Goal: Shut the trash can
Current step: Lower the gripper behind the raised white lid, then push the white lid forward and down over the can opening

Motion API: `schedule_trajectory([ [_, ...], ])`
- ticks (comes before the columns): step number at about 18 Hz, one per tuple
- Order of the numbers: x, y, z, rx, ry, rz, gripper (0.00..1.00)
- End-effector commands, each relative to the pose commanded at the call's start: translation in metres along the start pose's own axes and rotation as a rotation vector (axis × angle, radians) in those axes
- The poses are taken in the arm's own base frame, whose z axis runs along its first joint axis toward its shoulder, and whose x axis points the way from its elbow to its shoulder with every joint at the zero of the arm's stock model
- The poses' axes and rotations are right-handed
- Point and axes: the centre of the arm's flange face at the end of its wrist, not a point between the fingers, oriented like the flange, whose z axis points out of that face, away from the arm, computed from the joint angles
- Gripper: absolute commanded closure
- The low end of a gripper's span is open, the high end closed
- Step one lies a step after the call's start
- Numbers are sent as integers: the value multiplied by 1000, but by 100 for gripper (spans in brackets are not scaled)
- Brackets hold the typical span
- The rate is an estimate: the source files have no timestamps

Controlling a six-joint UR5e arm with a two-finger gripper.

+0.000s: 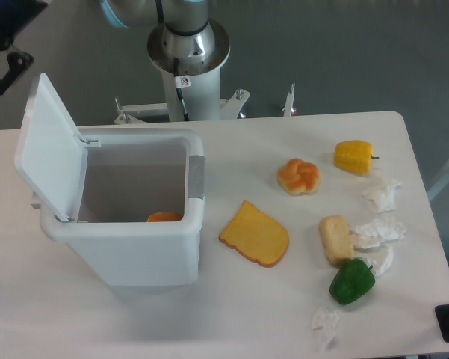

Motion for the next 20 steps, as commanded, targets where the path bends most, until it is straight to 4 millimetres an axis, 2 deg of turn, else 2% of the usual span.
schedule_trajectory([
  [7, 2, -4, -3, 7, -11, 15, 0],
  [20, -25, -1, -5, -29, -221, 66, 0],
])
